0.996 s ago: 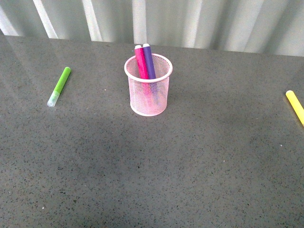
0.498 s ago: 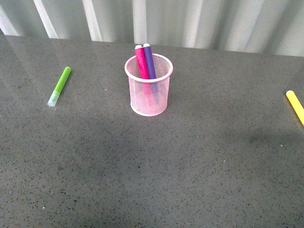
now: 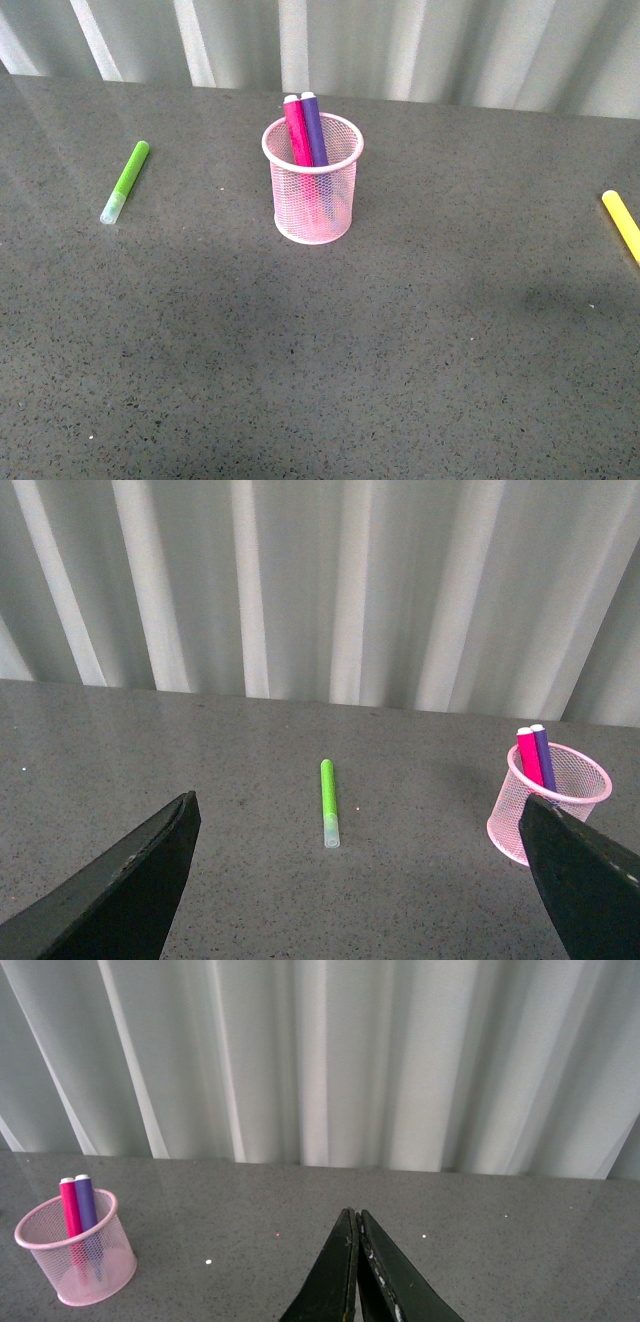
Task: Insert purple and pink pens into pink cup
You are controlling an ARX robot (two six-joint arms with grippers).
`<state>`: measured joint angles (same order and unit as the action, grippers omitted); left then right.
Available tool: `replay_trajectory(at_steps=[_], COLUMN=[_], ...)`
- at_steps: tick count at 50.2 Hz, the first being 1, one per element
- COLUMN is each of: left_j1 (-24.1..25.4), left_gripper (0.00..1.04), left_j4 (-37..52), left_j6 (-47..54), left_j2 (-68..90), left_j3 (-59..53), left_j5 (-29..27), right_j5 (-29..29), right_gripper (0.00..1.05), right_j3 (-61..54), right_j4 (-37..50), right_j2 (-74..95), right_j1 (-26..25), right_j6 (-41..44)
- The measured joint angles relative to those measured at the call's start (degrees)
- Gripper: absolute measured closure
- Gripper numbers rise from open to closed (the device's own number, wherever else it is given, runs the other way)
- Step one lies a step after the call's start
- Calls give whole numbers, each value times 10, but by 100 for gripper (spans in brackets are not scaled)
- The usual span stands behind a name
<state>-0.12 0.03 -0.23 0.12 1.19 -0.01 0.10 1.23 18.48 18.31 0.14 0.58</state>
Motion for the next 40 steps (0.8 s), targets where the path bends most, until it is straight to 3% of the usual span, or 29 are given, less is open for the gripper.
replay_trajectory(at_steps=[24,29,40], left_j1=[0,0,0], left_gripper=[7,7,7], left_j4=[0,0,0], left_j6=[0,0,0], left_j2=[0,0,0], left_j3=[0,0,0], left_j5=[0,0,0], right_j5=[0,0,0], right_gripper=[101,101,101], right_j3=[0,0,0], right_j4=[-83,-178,-184], right_j2=[-83,-158,-181], right_j1=[0,0,0], right_j6=[-4,-4,-4])
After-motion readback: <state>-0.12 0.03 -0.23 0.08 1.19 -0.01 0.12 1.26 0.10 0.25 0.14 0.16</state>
